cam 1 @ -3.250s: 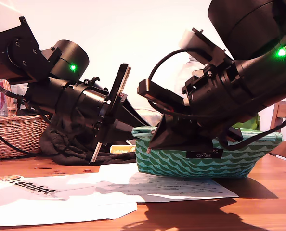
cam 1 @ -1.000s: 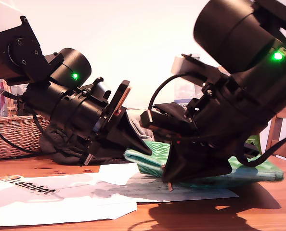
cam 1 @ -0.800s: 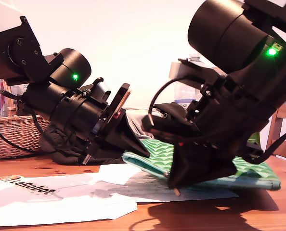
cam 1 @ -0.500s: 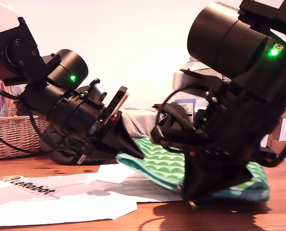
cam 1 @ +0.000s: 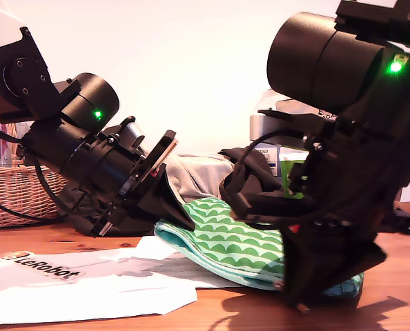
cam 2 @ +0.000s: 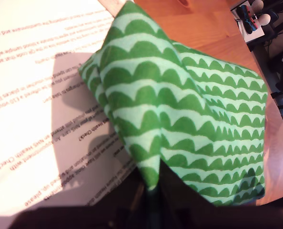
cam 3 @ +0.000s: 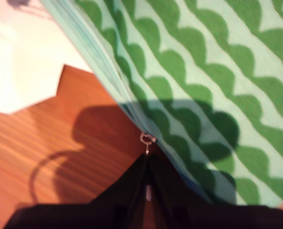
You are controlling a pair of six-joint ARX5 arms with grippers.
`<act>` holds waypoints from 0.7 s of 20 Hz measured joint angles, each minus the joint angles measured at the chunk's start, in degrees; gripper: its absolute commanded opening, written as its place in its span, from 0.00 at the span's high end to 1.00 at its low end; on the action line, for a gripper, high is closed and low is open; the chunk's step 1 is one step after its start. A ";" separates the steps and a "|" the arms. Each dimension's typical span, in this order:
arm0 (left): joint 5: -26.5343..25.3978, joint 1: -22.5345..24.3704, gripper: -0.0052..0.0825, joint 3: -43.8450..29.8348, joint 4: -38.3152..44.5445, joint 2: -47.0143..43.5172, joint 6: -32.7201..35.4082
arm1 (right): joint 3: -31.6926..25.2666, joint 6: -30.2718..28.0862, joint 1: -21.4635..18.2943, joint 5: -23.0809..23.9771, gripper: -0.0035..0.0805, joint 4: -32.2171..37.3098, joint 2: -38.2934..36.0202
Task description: Open the zipper in the zip bag in front of you
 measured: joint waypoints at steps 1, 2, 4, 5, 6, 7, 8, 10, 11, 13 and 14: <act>-0.15 0.00 0.96 0.00 -0.17 0.00 0.00 | 0.04 -0.13 -0.07 0.07 0.97 -1.29 -0.42; -0.28 0.00 0.96 0.00 -0.26 0.00 0.00 | 0.04 -0.15 -0.20 0.07 0.97 -2.40 -0.87; -0.33 0.00 0.96 0.00 -0.28 0.00 0.00 | 0.02 -0.37 -0.22 0.17 0.97 -4.79 -1.79; -0.33 0.00 0.96 0.00 -0.33 0.00 0.00 | 0.00 -0.96 -0.22 0.20 0.97 -6.01 -2.25; -0.33 -0.02 0.96 0.00 -0.42 0.00 0.00 | 0.00 -1.27 -0.22 0.24 0.97 -7.65 -2.78; -0.33 0.00 0.96 0.00 -0.44 0.00 0.00 | -0.02 -1.27 -0.22 0.26 0.97 -9.11 -3.32; -0.35 -0.02 0.96 0.00 -0.44 0.00 0.00 | -0.02 -1.27 -0.22 0.26 0.97 -10.51 -3.76; 0.13 0.09 0.96 0.00 -0.44 0.00 0.00 | 0.09 -1.40 -0.57 0.22 0.97 -12.39 -4.17; 0.61 0.09 0.96 0.00 -0.44 0.00 0.00 | 0.42 -1.42 -0.70 0.22 0.93 -13.31 -4.15; 1.84 0.09 0.96 0.00 -0.28 0.00 -0.02 | 1.01 -2.36 -1.03 -0.66 0.73 -15.58 -4.15; 2.54 0.42 0.96 0.00 -0.15 0.00 -0.02 | 1.53 -3.32 -1.05 -1.31 0.64 -17.59 -4.15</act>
